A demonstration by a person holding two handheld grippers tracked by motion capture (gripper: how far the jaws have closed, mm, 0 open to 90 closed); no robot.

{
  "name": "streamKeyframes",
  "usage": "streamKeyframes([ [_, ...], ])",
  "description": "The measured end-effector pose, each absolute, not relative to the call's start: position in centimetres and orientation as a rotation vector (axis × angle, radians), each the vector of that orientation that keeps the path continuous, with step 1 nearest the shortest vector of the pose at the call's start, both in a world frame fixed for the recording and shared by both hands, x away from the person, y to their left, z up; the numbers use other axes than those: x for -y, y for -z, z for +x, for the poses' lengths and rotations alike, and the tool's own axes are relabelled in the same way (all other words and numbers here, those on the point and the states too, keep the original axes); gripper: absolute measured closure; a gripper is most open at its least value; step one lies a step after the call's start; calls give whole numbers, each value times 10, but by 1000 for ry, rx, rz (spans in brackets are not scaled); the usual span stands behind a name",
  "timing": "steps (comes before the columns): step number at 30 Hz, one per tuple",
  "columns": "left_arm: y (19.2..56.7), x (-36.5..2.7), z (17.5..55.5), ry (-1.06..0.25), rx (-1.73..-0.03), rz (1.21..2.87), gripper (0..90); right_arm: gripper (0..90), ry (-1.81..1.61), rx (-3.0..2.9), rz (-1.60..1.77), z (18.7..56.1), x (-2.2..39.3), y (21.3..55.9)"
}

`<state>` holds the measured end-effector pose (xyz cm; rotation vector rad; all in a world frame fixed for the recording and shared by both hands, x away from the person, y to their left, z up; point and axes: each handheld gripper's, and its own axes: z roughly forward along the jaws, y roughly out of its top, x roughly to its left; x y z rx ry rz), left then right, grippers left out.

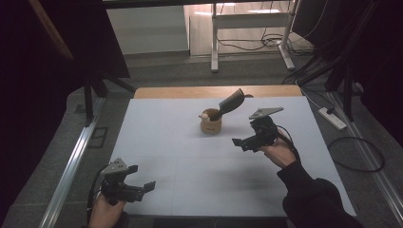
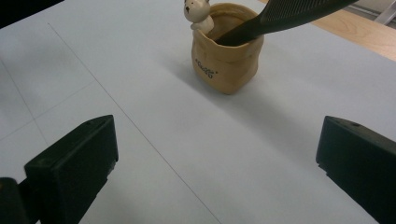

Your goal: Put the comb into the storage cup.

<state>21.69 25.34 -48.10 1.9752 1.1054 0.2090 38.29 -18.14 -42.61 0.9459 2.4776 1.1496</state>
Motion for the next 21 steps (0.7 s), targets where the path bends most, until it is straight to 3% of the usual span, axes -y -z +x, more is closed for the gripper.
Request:
streamKeyframes([
  [21, 481, -253, 215, -220, -1108, 1978, 23, 0, -1189, -2459, 882, 360, 195, 421],
])
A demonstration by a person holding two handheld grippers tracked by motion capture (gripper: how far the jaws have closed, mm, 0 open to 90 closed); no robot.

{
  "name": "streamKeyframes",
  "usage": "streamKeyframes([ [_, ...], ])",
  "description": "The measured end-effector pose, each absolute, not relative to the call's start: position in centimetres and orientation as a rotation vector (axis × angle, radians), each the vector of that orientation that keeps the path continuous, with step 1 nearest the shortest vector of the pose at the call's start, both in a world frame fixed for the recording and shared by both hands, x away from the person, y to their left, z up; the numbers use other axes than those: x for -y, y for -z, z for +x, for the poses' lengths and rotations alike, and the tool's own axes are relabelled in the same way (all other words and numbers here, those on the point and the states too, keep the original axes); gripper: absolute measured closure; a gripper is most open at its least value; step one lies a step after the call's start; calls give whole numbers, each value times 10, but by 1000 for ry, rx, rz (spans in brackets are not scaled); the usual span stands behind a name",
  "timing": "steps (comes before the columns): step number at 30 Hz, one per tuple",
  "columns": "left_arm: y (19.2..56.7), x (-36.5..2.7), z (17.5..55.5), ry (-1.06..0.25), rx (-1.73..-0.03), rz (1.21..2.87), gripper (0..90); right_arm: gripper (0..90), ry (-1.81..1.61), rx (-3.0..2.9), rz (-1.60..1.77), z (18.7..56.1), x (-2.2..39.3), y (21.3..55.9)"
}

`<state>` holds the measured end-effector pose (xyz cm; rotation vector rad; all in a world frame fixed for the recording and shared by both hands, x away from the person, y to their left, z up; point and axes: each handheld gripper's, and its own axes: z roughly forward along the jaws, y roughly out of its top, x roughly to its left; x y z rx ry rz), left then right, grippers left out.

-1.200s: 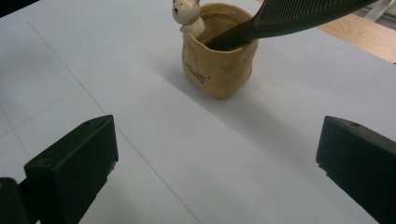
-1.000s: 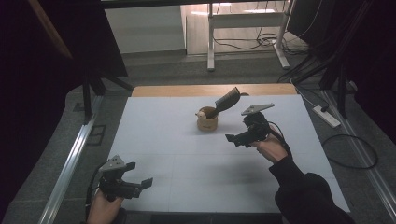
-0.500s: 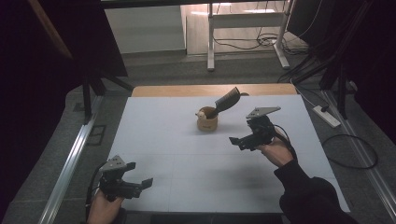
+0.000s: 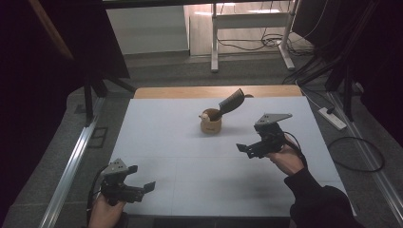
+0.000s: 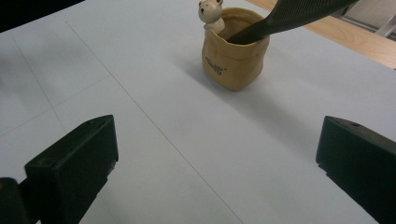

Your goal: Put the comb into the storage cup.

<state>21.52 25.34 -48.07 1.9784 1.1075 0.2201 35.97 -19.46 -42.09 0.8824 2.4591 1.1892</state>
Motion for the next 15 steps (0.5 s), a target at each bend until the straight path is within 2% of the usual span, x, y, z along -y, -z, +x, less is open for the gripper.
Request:
streamKeyframes([
  [15, 481, -253, 215, -221, -1106, 1979, 23, 0, -1160, -2456, 927, 346, 213, 428],
])
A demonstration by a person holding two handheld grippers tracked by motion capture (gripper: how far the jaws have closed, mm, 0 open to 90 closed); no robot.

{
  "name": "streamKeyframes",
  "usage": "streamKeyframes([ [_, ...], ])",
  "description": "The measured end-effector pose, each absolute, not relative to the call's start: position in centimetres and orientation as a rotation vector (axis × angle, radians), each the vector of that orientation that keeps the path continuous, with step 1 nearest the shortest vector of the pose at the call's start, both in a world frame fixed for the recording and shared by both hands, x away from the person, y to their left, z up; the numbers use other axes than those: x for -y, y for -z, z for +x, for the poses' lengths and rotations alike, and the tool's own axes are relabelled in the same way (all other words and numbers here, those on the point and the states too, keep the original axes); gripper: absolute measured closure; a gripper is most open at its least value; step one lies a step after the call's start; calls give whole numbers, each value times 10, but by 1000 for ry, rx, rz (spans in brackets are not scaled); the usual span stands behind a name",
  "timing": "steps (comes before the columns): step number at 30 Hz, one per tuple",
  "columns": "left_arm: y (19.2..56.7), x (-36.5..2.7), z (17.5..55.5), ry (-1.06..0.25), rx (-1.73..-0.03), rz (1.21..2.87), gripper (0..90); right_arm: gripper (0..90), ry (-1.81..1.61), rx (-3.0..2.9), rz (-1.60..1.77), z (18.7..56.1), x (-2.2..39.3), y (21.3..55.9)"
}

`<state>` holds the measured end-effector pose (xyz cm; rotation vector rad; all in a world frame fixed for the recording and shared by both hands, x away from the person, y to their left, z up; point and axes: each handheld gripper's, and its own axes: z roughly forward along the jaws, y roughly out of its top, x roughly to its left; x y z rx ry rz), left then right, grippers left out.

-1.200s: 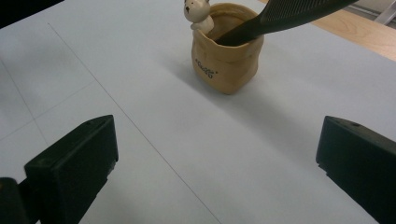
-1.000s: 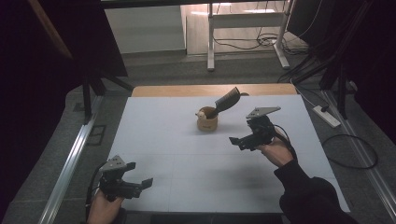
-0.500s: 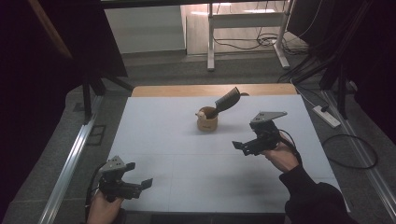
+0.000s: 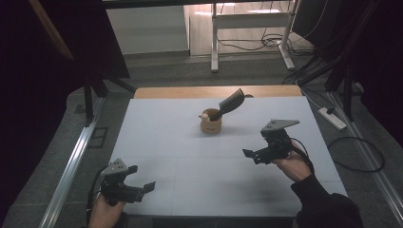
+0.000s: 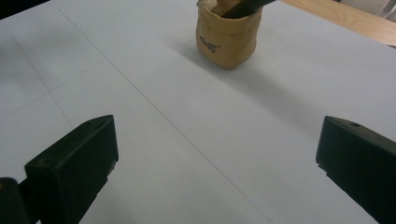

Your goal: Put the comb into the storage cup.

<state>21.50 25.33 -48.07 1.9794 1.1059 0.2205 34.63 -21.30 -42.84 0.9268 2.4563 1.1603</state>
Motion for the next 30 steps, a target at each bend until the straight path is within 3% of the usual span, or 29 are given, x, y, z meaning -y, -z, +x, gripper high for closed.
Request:
streamKeyframes([
  [30, 481, -254, 215, -214, -1109, 1972, 22, 0, -1110, -2449, 1023, 316, 256, 440],
])
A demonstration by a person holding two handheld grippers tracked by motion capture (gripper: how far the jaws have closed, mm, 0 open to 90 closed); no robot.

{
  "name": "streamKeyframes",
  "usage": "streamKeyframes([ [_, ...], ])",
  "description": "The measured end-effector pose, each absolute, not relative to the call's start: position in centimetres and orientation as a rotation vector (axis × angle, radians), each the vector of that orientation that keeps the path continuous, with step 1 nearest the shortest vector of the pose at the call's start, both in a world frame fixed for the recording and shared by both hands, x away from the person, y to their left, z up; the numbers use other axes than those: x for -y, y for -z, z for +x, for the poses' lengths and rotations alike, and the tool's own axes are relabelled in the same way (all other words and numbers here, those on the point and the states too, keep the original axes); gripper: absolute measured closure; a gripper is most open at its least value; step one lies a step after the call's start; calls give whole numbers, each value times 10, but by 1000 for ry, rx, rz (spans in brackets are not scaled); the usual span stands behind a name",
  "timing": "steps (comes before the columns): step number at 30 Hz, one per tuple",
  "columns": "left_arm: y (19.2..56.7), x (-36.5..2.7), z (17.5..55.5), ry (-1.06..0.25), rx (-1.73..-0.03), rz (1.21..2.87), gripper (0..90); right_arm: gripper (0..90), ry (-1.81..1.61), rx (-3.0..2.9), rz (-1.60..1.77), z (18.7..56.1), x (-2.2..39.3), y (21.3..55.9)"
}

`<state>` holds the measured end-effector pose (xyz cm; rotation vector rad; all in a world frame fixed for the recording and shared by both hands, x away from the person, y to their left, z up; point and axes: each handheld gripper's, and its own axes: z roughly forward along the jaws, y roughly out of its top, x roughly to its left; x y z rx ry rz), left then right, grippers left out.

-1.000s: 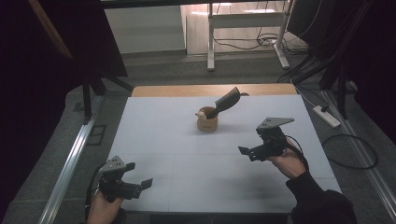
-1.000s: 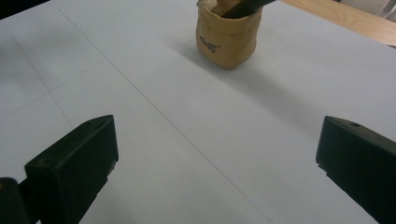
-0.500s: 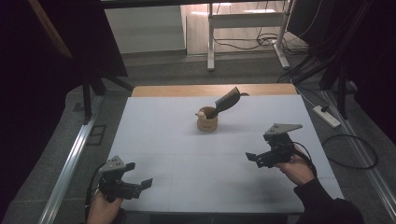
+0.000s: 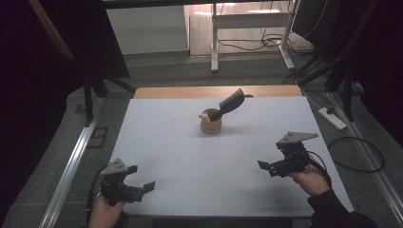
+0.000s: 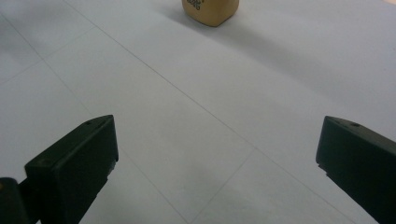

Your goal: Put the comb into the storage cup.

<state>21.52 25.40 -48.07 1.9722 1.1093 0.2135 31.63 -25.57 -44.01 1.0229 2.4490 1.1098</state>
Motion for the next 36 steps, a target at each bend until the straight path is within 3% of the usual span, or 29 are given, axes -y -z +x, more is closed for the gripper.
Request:
streamKeyframes([
  [36, 481, -254, 215, -214, -1107, 1976, 22, 0, -1004, -2366, 1186, 273, 310, 456],
])
